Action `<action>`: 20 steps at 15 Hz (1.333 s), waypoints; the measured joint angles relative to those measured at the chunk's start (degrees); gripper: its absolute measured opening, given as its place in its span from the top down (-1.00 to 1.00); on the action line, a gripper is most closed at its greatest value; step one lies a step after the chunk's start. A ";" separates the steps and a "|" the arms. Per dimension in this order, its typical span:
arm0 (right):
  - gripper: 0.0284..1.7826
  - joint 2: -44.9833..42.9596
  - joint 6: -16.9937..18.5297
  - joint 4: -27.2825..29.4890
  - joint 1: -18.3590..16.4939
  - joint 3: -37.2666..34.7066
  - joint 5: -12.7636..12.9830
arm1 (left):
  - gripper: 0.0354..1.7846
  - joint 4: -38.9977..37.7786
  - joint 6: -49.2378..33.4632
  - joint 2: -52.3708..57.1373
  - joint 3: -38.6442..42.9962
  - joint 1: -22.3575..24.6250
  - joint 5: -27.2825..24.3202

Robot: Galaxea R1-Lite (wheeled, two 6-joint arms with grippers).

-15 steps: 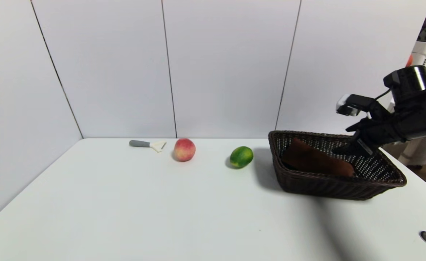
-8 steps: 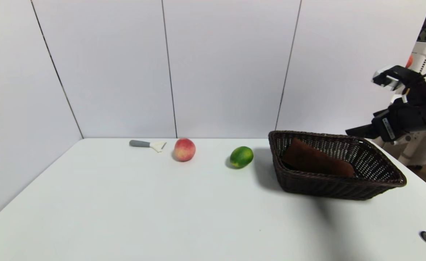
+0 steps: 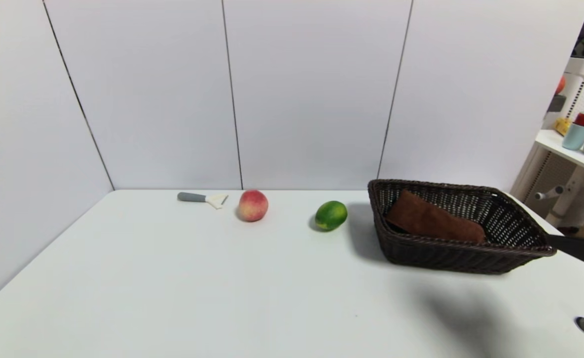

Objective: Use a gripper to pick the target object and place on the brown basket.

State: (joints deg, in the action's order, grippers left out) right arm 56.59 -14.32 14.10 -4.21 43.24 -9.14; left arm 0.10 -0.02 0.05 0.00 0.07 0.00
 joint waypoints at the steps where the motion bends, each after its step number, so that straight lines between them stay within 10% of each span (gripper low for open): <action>1: -0.88 -5.40 0.66 -1.12 0.02 -4.61 0.28 | -0.89 0.00 -0.02 0.00 0.00 0.00 0.00; 10: -0.90 -40.96 2.67 -18.57 2.26 -39.30 3.25 | -0.89 0.00 0.00 0.00 0.00 0.00 0.00; 20: -0.90 -56.49 13.06 -13.86 4.11 -43.19 8.51 | -0.89 0.01 -0.05 0.00 0.00 0.00 0.00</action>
State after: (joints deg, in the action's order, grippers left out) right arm 0.10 -1.27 0.24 -0.10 0.05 -0.63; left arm 0.11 -0.07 0.05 0.00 0.07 0.00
